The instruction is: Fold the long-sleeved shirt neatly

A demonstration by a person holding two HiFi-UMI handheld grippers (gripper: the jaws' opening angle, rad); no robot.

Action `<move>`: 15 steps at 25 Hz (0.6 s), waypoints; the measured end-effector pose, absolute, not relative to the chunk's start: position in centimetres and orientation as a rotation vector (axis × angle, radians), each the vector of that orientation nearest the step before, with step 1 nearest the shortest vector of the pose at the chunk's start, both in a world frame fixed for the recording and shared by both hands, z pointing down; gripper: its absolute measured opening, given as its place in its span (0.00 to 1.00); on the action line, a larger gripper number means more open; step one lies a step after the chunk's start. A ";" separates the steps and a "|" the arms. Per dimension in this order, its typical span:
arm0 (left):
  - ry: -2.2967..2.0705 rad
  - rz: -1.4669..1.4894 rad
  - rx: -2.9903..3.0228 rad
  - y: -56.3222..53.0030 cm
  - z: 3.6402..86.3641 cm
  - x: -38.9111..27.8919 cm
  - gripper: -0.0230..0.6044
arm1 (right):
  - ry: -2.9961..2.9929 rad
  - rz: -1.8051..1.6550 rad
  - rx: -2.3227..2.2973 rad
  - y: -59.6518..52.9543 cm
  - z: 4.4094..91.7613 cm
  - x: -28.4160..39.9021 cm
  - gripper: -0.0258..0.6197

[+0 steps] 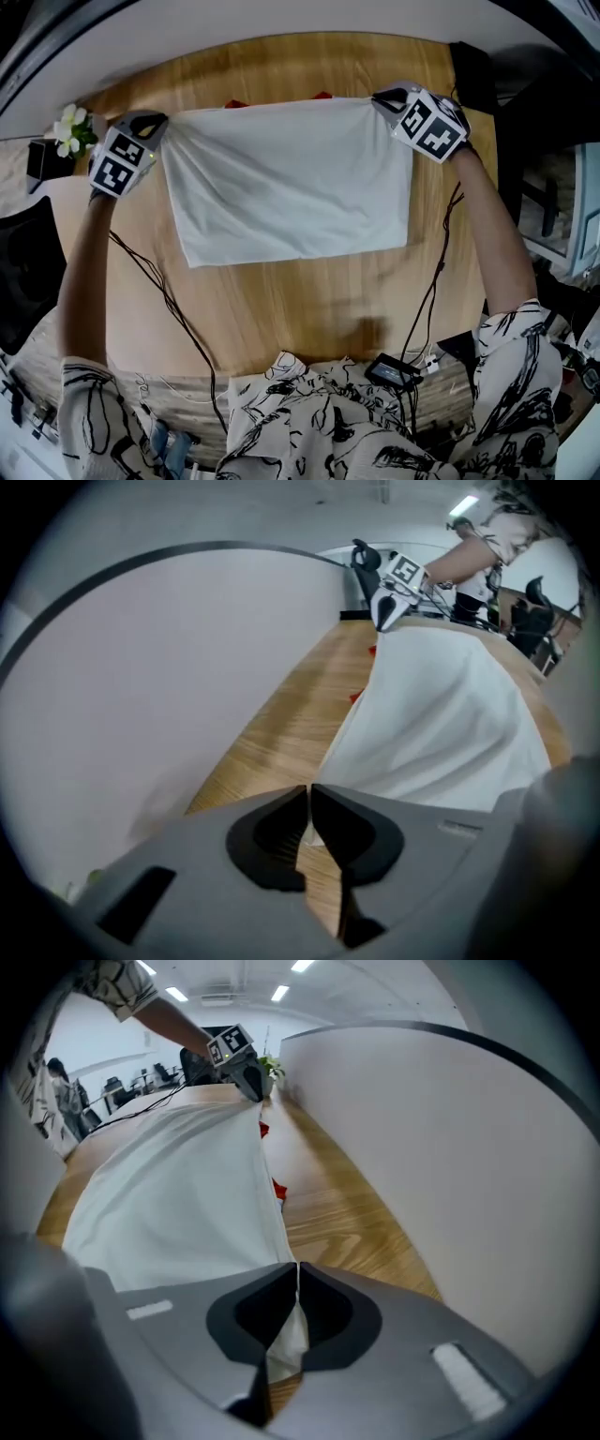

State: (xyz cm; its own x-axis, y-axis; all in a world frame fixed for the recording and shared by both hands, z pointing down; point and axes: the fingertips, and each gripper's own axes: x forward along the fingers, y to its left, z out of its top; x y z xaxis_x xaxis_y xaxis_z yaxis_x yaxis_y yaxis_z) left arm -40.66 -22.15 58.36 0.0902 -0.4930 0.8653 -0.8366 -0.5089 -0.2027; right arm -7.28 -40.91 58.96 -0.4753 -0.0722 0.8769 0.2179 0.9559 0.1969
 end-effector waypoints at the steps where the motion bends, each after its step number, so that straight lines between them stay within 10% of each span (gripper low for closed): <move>1: -1.325 1.353 2.004 -22.5 58.7 -41.0 0.08 | -2.045 -0.305 -0.076 -41.2 59.2 -7.5 0.07; 15: -1.794 1.196 2.076 -22.3 52.5 -40.5 0.13 | -2.353 -0.152 0.513 -45.5 52.9 -4.8 0.17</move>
